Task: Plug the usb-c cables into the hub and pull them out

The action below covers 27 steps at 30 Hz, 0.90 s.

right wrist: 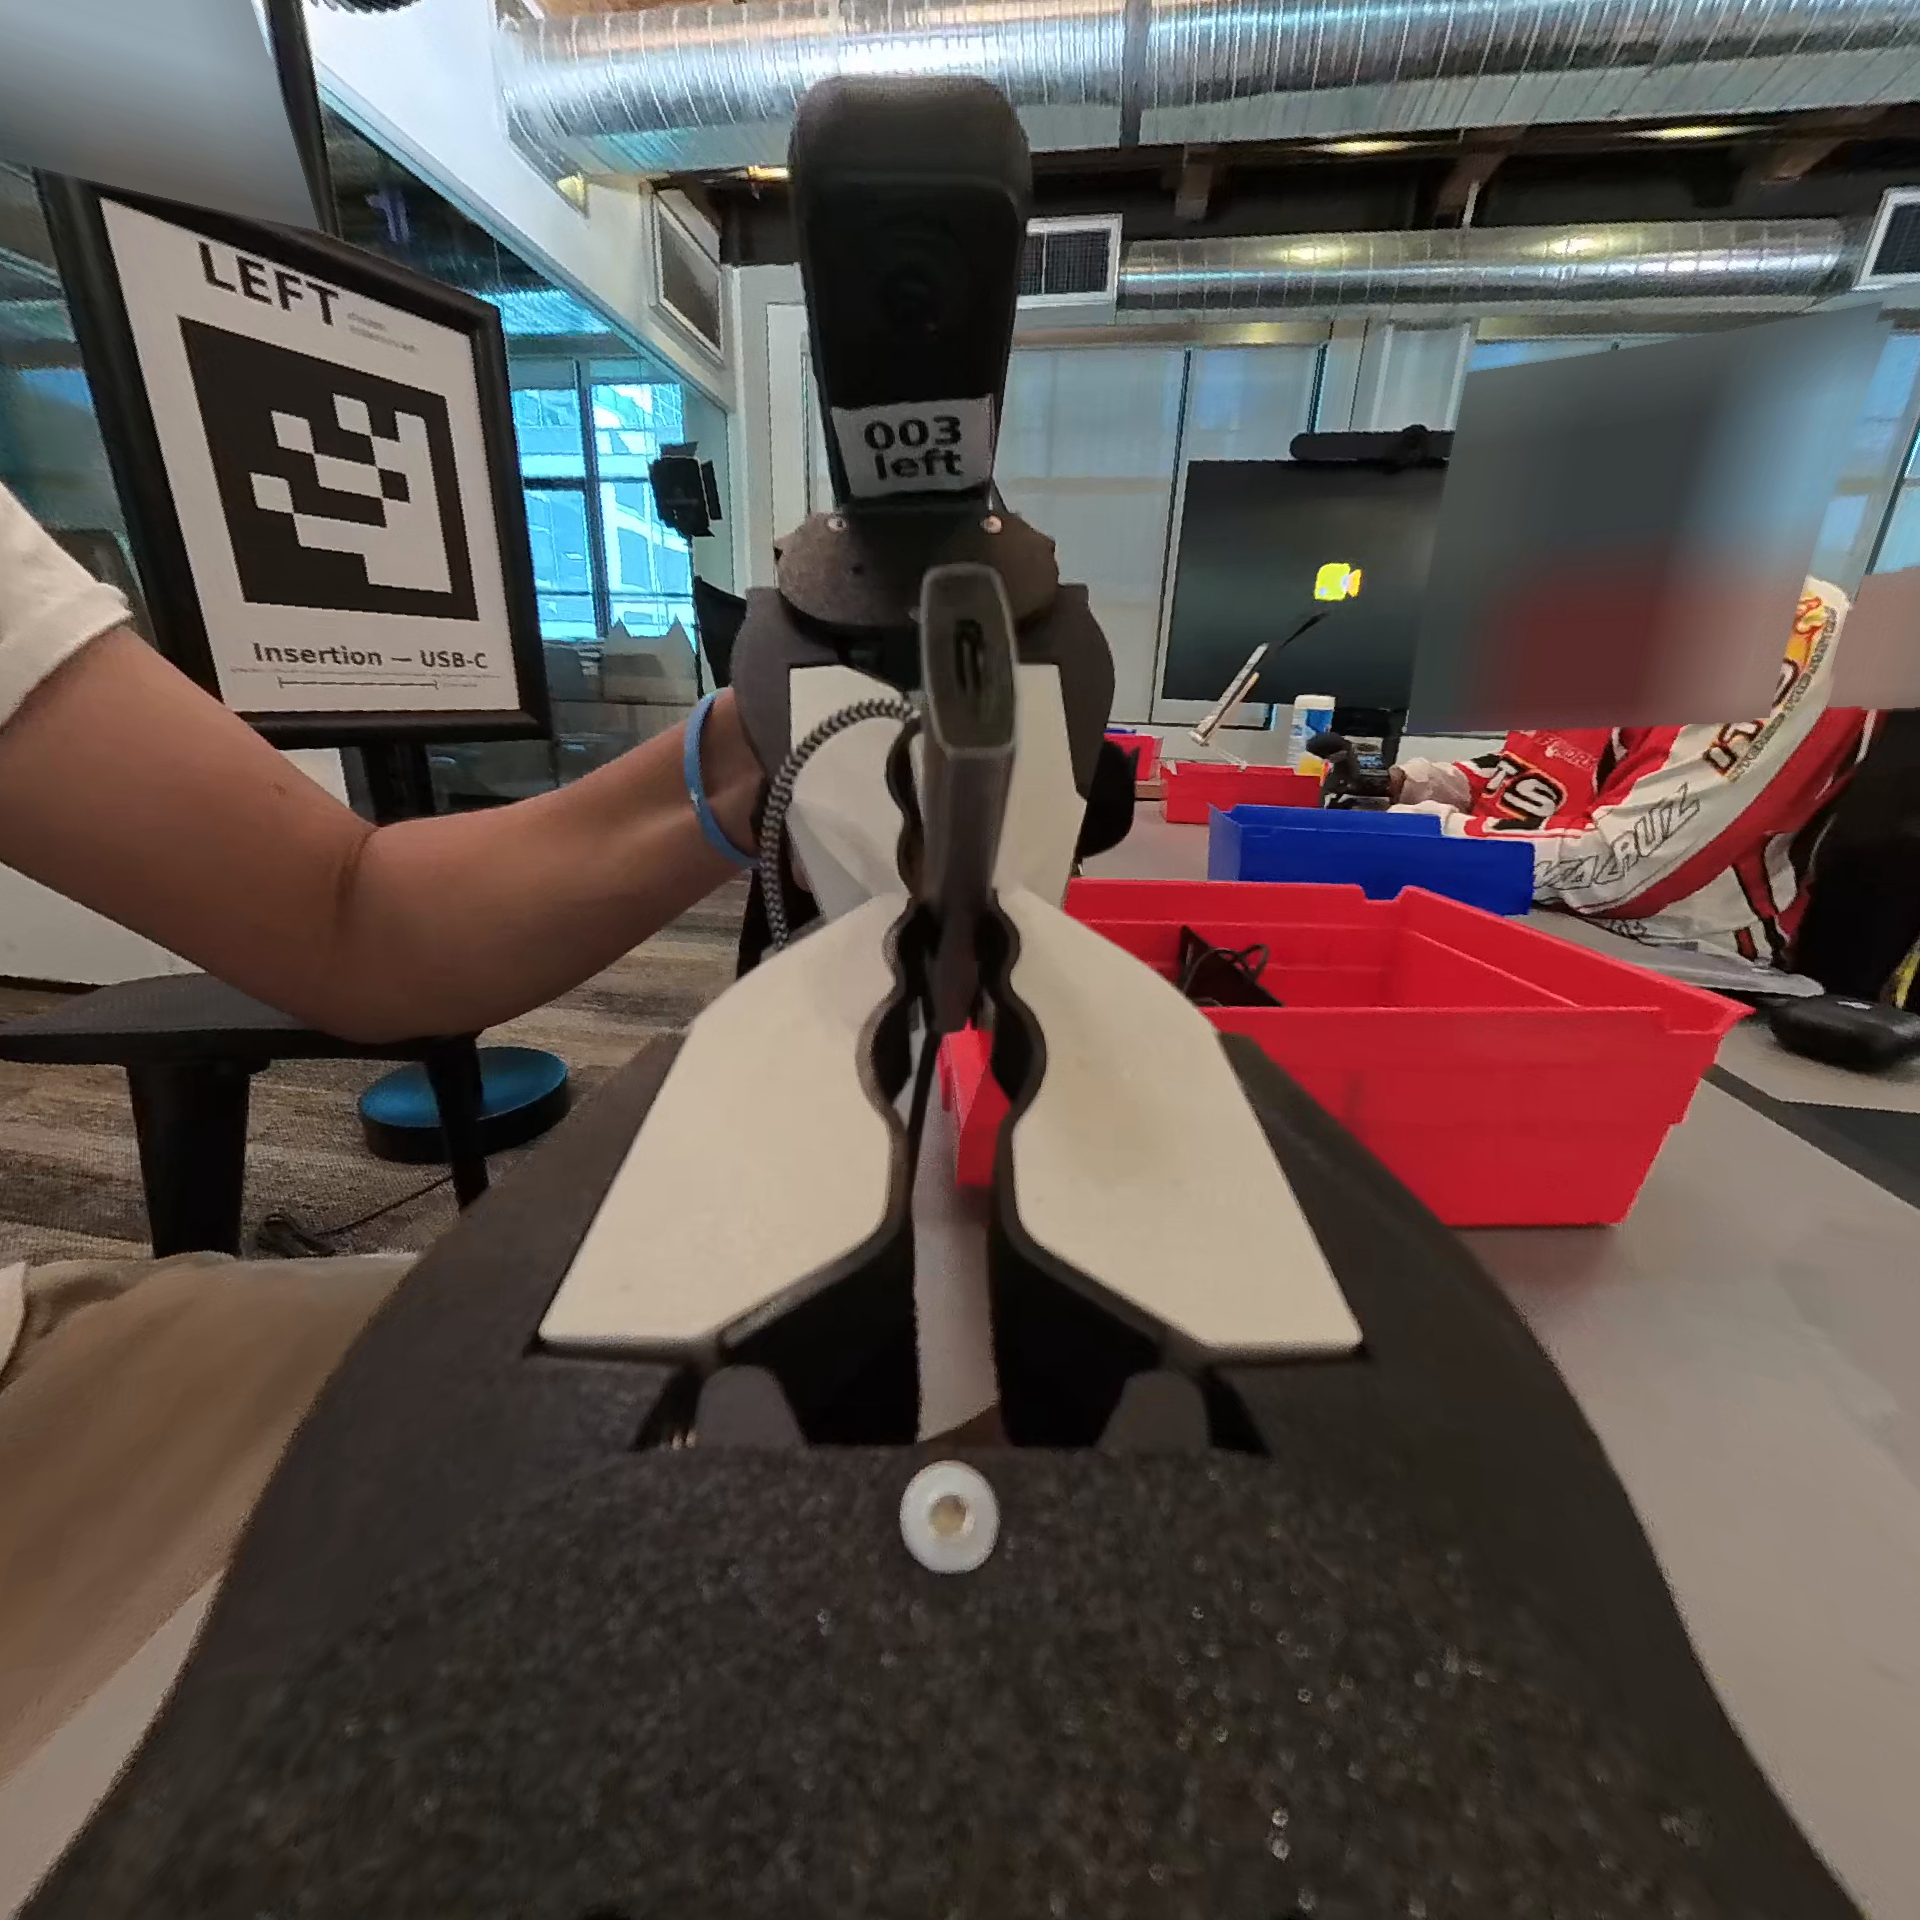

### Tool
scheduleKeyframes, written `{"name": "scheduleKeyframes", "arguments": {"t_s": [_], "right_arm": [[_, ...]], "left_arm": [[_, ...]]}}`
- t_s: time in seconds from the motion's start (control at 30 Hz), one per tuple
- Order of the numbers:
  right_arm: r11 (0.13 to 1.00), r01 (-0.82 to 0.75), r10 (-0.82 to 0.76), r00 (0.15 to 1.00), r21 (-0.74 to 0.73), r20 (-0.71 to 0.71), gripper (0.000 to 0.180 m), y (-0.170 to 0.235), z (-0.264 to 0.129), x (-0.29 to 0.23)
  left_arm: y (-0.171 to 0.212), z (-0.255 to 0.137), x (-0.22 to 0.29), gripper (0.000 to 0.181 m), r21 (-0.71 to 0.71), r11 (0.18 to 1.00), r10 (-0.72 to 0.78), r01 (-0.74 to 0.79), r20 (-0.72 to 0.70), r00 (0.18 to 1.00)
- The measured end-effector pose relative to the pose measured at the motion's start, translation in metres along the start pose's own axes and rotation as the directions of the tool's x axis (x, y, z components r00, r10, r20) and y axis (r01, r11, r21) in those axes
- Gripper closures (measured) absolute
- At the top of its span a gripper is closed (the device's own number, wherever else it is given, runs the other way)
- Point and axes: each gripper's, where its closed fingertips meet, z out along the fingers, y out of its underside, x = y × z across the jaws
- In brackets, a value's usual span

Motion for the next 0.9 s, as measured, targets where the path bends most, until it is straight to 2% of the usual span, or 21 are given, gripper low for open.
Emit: {"name": "scheduleKeyframes", "arguments": {"t_s": [0.13,0.27,0.33,0.43,0.57,0.67,0.77,0.9], "right_arm": [[1.0,0.013,-0.013,1.0,-0.011,-0.009,0.17,-0.001,0.001,0.0],[0.997,0.003,-0.008,0.998,-0.08,-0.061,0.171,0.009,-0.001,0.012],[0.992,-0.023,0.012,0.996,-0.123,-0.092,0.171,0.016,-0.003,0.02],[0.985,-0.025,0.005,0.993,-0.169,-0.118,0.171,0.025,-0.003,0.025],[0.983,-0.003,-0.014,0.996,-0.184,-0.091,0.171,0.028,0.001,0.018],[0.983,-0.002,-0.012,0.997,-0.181,-0.079,0.171,0.027,0.002,0.016],[0.982,-0.011,-0.001,0.998,-0.187,-0.066,0.171,0.028,0.002,0.015],[0.978,-0.007,-0.005,0.998,-0.208,-0.055,0.171,0.032,0.001,0.013]], "left_arm": [[-0.002,-0.004,-0.001,0.172,0.029,0.999,-0.032,0.033,-0.014,0.999],[-0.006,-0.033,-0.02,0.157,0.087,0.995,-0.051,0.042,0.111,0.993],[-0.014,-0.05,-0.021,0.162,0.15,0.987,-0.069,0.052,0.109,0.992],[-0.027,-0.058,-0.01,0.155,0.235,0.97,-0.072,0.058,0.05,0.996],[-0.013,-0.036,-0.018,0.152,0.107,0.994,-0.047,0.034,0.121,0.992],[-0.001,-0.022,-0.017,0.161,0.02,1.0,-0.017,0.015,0.122,0.992],[-0.01,-0.02,-0.015,0.174,0.078,0.997,-0.015,0.007,0.098,0.995],[-0.008,-0.019,-0.012,0.175,0.074,0.997,-0.004,-0.001,0.08,0.997]]}}
